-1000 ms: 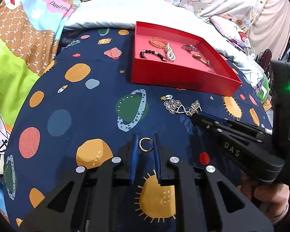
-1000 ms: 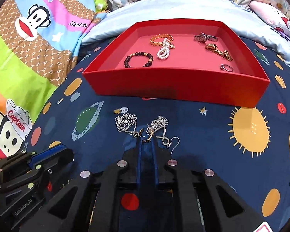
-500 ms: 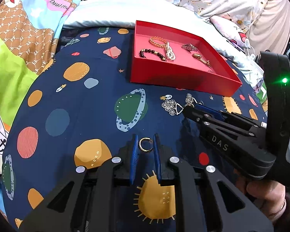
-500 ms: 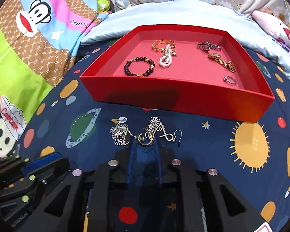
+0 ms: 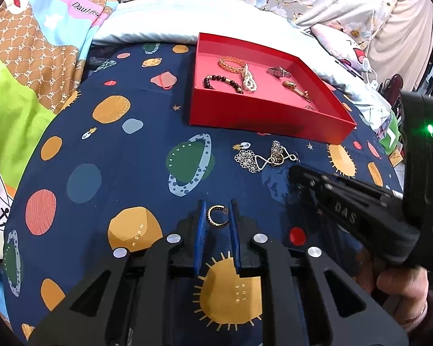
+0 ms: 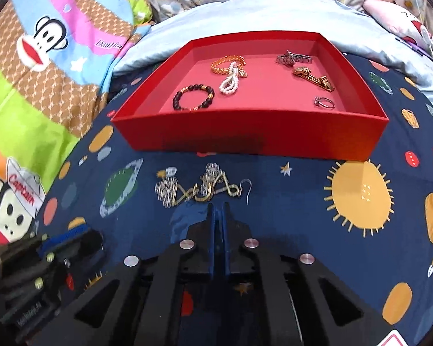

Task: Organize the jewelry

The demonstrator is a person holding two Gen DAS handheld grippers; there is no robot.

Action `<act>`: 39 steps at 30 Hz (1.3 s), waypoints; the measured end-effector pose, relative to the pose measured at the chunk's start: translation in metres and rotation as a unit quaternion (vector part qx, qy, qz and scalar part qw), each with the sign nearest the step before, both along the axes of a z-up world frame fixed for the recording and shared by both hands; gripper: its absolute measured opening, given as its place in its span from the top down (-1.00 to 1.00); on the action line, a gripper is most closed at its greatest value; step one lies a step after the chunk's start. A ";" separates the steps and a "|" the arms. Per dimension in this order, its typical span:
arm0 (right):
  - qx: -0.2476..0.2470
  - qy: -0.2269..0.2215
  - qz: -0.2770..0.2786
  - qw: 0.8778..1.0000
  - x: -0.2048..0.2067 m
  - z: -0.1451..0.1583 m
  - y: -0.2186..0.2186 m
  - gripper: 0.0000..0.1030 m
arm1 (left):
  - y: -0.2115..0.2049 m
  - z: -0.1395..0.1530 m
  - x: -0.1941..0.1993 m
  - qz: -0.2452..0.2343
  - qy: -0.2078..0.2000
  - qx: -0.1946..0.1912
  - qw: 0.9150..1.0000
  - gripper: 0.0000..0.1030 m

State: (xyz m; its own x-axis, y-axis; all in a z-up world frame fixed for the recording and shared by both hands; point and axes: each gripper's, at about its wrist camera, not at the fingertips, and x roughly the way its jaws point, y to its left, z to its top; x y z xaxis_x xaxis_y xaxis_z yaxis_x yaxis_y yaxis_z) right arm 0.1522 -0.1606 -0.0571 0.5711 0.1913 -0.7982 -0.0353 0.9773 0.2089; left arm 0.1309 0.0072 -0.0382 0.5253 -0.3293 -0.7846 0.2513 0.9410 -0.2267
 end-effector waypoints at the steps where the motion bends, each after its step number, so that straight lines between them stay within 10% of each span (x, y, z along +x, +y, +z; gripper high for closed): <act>1: -0.001 -0.002 -0.001 1.000 0.003 0.001 0.001 0.88 | 0.000 0.000 0.000 0.000 0.000 0.000 1.000 0.71; 10: -0.012 -0.006 0.008 1.000 0.017 -0.001 0.011 0.68 | 0.000 -0.001 0.003 0.001 0.003 0.000 1.000 0.71; 17: -0.017 -0.006 0.013 1.000 0.012 0.001 0.012 0.95 | 0.001 0.000 0.003 0.001 0.002 -0.002 1.000 0.71; 39: 0.022 -0.078 -0.028 0.996 -0.037 0.070 -0.040 0.95 | -0.013 0.050 -0.006 -0.026 -0.040 -0.039 0.998 0.71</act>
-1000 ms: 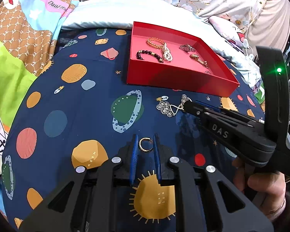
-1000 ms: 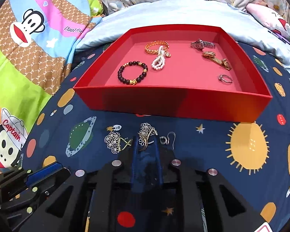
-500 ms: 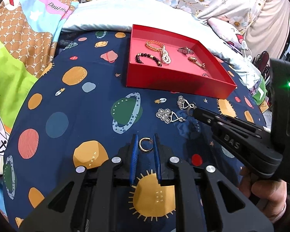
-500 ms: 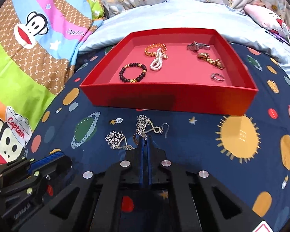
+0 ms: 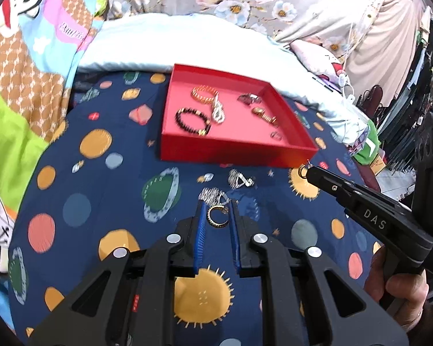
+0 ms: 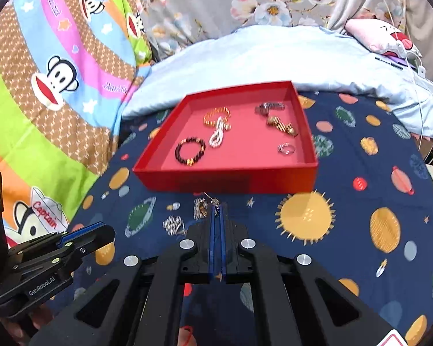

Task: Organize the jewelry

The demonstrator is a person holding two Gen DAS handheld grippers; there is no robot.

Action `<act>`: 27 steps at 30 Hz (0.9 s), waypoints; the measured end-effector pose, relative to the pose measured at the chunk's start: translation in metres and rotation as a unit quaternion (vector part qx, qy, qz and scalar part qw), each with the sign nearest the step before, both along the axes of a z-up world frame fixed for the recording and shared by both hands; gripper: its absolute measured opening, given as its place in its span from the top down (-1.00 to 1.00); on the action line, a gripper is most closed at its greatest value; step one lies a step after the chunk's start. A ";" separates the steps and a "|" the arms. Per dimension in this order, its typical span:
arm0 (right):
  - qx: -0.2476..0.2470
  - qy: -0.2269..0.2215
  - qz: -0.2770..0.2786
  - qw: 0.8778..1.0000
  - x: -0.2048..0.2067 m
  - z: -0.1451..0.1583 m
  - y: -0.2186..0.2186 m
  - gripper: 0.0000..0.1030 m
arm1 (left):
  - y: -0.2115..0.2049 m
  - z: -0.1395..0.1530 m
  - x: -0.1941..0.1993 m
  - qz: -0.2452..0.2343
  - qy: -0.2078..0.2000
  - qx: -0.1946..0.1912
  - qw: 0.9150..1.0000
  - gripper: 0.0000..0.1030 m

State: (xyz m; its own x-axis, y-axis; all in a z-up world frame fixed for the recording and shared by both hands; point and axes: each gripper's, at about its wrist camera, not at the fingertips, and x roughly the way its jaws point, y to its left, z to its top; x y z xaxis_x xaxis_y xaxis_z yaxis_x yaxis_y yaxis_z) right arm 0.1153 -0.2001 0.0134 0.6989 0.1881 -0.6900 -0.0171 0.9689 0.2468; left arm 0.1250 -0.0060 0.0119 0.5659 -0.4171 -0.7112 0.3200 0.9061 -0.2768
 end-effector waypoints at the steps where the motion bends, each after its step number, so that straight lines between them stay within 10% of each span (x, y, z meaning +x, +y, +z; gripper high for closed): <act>1: 0.001 -0.005 0.001 1.000 0.002 0.004 -0.003 0.95 | -0.002 0.003 0.002 -0.002 -0.005 0.001 1.000 0.71; 11: -0.012 -0.019 -0.010 1.000 0.065 0.015 -0.034 0.95 | -0.035 0.031 0.063 -0.003 -0.058 0.015 0.998 0.71; 23: -0.016 0.021 -0.010 1.000 0.118 -0.029 -0.040 0.95 | -0.078 -0.003 0.134 -0.013 -0.026 0.019 0.999 0.71; 27: -0.024 0.000 -0.025 0.999 0.118 -0.023 -0.043 0.56 | -0.079 -0.009 0.144 -0.009 -0.013 0.015 1.000 0.54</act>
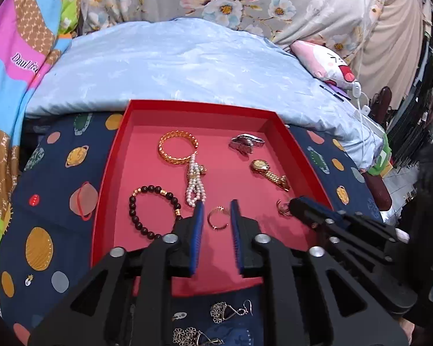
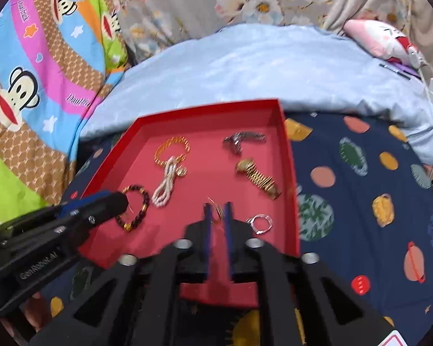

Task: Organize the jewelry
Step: 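Open the left gripper over the red tray to drop the gold hoop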

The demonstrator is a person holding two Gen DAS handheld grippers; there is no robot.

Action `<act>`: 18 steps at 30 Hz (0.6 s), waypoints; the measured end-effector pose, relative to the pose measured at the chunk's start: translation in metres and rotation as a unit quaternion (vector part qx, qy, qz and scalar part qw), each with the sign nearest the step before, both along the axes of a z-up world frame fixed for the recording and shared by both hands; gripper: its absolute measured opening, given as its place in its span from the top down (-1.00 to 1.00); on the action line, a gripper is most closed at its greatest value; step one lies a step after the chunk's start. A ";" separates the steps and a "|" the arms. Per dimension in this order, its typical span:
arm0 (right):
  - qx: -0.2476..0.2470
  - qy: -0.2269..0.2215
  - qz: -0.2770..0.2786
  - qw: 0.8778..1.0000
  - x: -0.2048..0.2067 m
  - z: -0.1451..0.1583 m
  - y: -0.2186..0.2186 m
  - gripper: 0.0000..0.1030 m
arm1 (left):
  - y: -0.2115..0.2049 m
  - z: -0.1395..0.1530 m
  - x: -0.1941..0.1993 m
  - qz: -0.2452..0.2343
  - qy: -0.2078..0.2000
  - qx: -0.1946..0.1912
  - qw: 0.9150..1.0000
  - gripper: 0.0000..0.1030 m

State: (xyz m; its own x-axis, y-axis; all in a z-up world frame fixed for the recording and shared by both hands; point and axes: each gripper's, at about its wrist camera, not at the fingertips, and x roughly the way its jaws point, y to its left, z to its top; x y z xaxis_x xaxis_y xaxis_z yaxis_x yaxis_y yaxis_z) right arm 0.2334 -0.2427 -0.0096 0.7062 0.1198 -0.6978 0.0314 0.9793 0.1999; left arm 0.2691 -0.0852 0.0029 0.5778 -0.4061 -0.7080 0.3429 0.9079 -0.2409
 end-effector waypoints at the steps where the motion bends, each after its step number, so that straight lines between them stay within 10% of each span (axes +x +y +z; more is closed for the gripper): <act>1: 0.002 -0.007 -0.005 1.000 -0.003 0.004 -0.002 0.49 | 0.001 0.002 0.000 0.005 -0.003 0.001 1.000 0.37; 5: 0.009 -0.030 -0.013 0.999 -0.016 0.021 -0.009 0.33 | 0.018 0.023 -0.012 0.036 -0.042 -0.007 0.998 -0.42; 18: 0.003 0.000 -0.009 1.000 -0.101 0.017 0.000 0.32 | 0.070 0.031 -0.085 0.065 -0.038 0.026 0.997 -0.42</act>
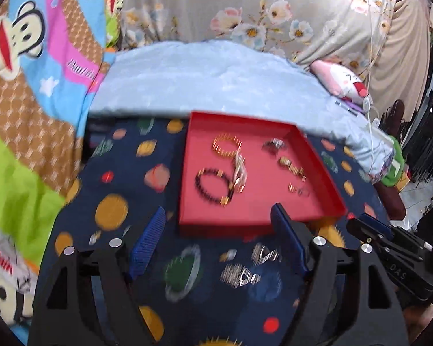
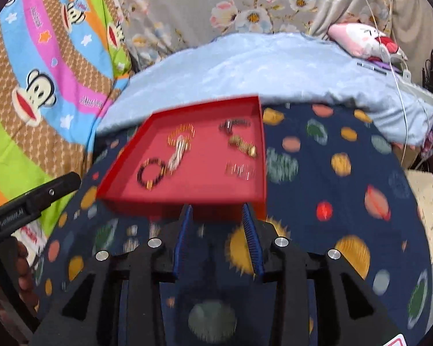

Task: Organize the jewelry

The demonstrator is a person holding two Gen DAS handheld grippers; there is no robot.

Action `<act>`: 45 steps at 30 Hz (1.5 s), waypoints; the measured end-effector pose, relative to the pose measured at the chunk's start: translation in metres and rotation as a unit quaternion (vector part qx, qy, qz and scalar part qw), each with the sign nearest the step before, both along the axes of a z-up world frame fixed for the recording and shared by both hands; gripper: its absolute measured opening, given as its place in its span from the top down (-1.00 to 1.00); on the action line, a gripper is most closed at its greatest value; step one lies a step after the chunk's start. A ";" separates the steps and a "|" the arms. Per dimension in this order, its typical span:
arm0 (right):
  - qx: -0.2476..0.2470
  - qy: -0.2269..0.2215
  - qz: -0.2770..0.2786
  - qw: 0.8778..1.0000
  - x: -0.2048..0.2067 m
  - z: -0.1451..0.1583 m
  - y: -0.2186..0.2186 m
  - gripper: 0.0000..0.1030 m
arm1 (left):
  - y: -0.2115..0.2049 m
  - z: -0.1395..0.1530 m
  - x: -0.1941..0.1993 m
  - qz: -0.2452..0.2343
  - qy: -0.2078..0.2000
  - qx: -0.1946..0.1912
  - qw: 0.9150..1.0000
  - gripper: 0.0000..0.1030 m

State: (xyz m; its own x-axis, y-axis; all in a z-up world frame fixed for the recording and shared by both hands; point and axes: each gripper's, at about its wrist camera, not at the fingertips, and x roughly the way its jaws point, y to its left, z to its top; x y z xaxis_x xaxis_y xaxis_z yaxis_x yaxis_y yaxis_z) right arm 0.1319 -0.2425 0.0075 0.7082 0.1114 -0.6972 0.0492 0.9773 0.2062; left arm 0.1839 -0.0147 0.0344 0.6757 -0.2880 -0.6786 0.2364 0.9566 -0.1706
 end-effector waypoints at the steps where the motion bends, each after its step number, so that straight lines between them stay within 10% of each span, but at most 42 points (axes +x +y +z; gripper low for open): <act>1: 0.005 0.010 0.003 1.000 -0.005 -0.007 0.003 0.32 | 0.003 -0.005 -0.005 0.002 0.006 0.004 1.000 -0.42; 20: -0.004 0.064 0.068 0.996 0.044 -0.065 0.072 0.32 | 0.030 -0.070 -0.023 0.030 0.083 0.025 0.996 -0.42; 30: -0.029 0.063 0.075 0.995 0.035 -0.064 0.072 1.00 | 0.016 -0.070 -0.025 0.007 0.085 0.015 0.996 -0.42; 42: 0.006 0.052 0.047 0.998 0.009 -0.053 0.037 1.00 | -0.015 -0.069 -0.029 -0.030 0.088 0.012 0.996 -0.42; 45: 0.001 0.055 0.058 0.997 0.014 -0.054 0.043 0.72 | -0.014 -0.067 -0.028 -0.022 0.085 0.014 0.996 -0.42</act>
